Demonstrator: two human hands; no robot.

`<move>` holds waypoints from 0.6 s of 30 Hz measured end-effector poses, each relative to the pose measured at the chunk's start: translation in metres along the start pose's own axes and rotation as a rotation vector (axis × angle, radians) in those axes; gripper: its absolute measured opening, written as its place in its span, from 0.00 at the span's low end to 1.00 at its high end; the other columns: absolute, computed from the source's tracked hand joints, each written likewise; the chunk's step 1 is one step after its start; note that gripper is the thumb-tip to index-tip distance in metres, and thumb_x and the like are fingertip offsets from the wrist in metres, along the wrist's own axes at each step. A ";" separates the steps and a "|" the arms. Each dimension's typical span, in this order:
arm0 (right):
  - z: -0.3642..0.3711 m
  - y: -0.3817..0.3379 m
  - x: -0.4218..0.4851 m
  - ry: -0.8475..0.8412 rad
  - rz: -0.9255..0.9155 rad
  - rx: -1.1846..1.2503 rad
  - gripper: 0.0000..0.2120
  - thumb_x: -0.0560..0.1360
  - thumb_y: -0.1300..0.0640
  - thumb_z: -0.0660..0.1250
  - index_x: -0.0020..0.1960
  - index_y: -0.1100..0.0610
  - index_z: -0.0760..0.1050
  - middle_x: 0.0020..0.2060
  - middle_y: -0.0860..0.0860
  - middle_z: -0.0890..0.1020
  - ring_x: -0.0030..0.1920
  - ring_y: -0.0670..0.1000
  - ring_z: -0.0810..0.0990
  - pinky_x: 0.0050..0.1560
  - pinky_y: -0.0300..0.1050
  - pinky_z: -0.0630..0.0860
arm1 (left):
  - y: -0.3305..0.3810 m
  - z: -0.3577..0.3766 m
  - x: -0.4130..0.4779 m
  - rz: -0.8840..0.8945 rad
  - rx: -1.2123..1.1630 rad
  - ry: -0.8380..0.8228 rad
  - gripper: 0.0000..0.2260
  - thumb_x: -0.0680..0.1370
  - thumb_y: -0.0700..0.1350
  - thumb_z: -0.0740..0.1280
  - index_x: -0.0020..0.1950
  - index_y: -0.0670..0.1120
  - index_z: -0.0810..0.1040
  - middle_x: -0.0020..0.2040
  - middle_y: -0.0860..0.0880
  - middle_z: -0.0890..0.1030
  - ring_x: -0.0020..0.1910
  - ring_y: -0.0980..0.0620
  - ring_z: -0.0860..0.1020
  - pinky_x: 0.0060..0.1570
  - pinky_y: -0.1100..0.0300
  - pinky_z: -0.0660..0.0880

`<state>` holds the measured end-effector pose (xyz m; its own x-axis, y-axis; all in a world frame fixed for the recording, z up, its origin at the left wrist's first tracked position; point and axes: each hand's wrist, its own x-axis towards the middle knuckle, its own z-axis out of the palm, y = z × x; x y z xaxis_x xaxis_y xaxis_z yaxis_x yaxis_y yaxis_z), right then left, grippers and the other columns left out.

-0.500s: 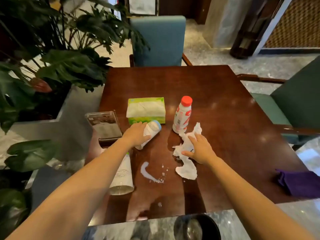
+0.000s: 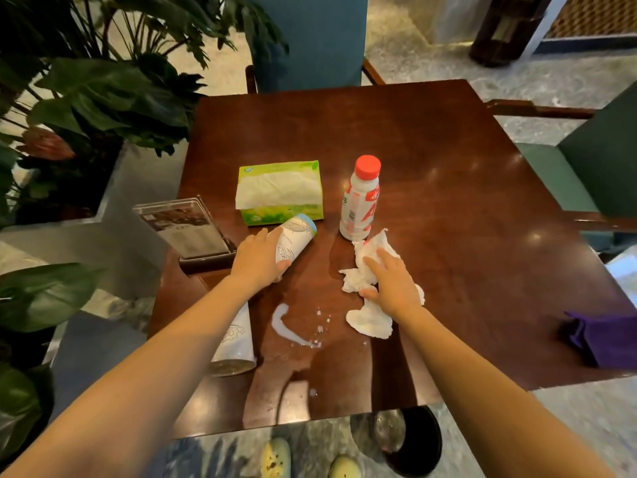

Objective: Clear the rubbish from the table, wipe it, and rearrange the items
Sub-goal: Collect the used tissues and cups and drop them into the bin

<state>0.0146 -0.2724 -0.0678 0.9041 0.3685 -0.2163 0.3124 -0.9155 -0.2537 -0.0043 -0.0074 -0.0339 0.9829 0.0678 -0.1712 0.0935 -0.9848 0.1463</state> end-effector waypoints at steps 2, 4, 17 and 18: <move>0.000 0.003 0.003 0.055 -0.028 -0.076 0.26 0.70 0.47 0.70 0.65 0.52 0.71 0.67 0.57 0.70 0.63 0.62 0.69 0.64 0.52 0.65 | -0.001 0.001 0.002 0.005 0.006 -0.006 0.33 0.75 0.57 0.65 0.74 0.45 0.58 0.66 0.41 0.72 0.61 0.40 0.72 0.60 0.48 0.70; -0.002 0.007 0.007 0.122 -0.067 -0.133 0.24 0.65 0.46 0.73 0.59 0.53 0.77 0.61 0.57 0.75 0.59 0.64 0.72 0.62 0.57 0.67 | -0.002 0.001 0.003 0.011 -0.002 -0.011 0.33 0.75 0.57 0.65 0.74 0.45 0.58 0.65 0.42 0.72 0.61 0.40 0.73 0.59 0.48 0.70; -0.019 0.017 0.020 0.048 0.040 0.074 0.13 0.76 0.58 0.62 0.58 0.57 0.77 0.58 0.55 0.77 0.56 0.56 0.77 0.47 0.48 0.73 | -0.003 0.003 0.005 0.007 -0.020 -0.020 0.33 0.74 0.55 0.66 0.74 0.44 0.58 0.66 0.41 0.72 0.62 0.39 0.71 0.62 0.46 0.69; -0.022 0.017 0.020 0.058 0.061 0.106 0.12 0.75 0.58 0.62 0.57 0.59 0.77 0.56 0.56 0.78 0.54 0.57 0.77 0.45 0.47 0.72 | -0.003 0.003 0.005 0.008 -0.017 -0.018 0.32 0.74 0.55 0.66 0.73 0.44 0.58 0.66 0.41 0.72 0.62 0.39 0.71 0.62 0.46 0.69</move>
<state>0.0443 -0.2848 -0.0553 0.9367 0.2998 -0.1808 0.2264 -0.9127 -0.3402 -0.0004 -0.0045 -0.0382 0.9806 0.0573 -0.1875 0.0888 -0.9824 0.1644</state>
